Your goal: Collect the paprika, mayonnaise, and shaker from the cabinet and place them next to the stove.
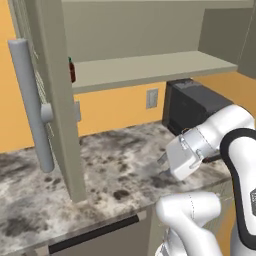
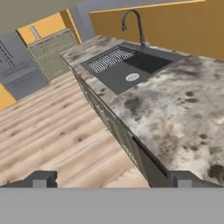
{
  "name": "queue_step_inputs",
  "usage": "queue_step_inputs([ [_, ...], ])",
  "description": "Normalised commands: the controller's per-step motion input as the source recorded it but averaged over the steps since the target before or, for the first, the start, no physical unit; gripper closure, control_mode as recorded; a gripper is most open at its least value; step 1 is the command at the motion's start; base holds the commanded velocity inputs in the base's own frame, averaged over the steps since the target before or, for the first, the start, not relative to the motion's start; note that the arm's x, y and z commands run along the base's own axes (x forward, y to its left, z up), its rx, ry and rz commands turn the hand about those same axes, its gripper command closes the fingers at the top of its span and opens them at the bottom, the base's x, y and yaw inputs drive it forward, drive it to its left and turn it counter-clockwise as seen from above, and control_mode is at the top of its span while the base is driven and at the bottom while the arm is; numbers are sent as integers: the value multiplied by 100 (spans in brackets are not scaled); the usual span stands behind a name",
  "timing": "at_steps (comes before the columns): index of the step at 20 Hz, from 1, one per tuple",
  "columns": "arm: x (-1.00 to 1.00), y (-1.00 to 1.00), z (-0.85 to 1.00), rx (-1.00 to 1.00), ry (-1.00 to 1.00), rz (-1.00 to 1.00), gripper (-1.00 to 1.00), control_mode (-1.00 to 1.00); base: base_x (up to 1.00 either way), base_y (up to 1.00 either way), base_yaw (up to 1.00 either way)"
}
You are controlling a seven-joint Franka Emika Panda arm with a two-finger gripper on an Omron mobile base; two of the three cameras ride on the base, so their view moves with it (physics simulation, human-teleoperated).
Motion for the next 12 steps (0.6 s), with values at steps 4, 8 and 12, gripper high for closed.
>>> queue_step_inputs([
  [4,0,0,0,0,0,0,-100,100,64,-2,35],
  [8,10,1,3,1,-4,3,-100,-100,40,0,19],
  [12,33,19,32,4,-20,1,-100,-100,0,0,0],
])
